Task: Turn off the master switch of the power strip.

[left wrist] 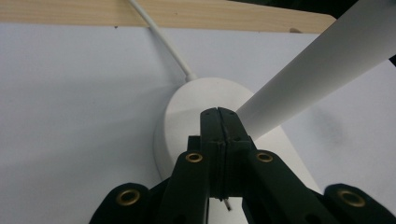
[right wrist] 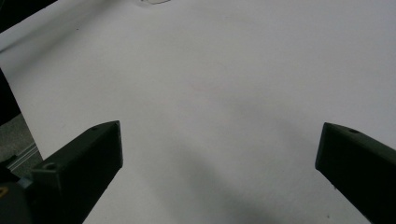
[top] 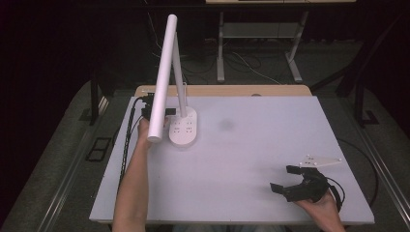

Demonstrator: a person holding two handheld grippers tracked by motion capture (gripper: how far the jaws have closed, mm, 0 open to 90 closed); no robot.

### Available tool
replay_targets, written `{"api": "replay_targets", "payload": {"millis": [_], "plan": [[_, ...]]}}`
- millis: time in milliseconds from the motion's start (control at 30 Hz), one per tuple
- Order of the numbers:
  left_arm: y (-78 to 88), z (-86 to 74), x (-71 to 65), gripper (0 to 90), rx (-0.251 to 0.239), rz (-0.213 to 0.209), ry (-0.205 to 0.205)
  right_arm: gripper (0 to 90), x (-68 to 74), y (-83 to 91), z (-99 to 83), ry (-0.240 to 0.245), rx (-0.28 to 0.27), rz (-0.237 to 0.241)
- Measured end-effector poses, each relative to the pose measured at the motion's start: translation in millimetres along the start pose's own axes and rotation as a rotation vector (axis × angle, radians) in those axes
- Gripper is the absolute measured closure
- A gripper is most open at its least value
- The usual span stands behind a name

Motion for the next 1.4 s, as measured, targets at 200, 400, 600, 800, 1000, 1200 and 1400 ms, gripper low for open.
{"api": "replay_targets", "payload": {"millis": [200,400,600,800,1000,1200,1400], "plan": [[-3.9,-2.1,-0.3,90.0,0.002,0.001,0.008,0.0,0.1,-0.1,-0.3,0.002,0.002,0.0],[-9.4,-4.5,0.9,90.0,0.013,0.012,0.019,0.0,0.2,-0.1,-0.5,-0.001,0.004,-0.001],[-13.3,-5.0,0.0,90.0,-0.003,-0.013,0.046,0.0,-1.5,1.1,-0.9,0.002,-0.001,-0.004],[-12.4,-5.6,1.7,90.0,-0.013,-0.004,0.059,0.0,-0.1,0.0,-0.5,-0.001,0.004,-0.004],[-13.7,-8.5,2.3,90.0,-0.018,-0.001,0.065,0.0,0.6,-0.1,-0.7,0.004,0.004,-0.004],[-14.1,-11.4,4.6,90.0,-0.045,-0.017,0.1,0.0,0.9,-0.7,-0.7,0.007,0.008,-0.003],[-14.3,-10.7,3.3,90.0,-0.038,-0.004,0.108,0.0,2.1,-1.1,-0.9,0.014,0.009,-0.001]]}}
Point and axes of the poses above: each handheld gripper's, and its own axes: y roughly backward along the jaws, z roughly out of its top, x roughly to its left, the point moved 2 cm from there along -y, roughly forward along the jaws, and after that the axes turned 1 degree about x, right-handed, at the moved point
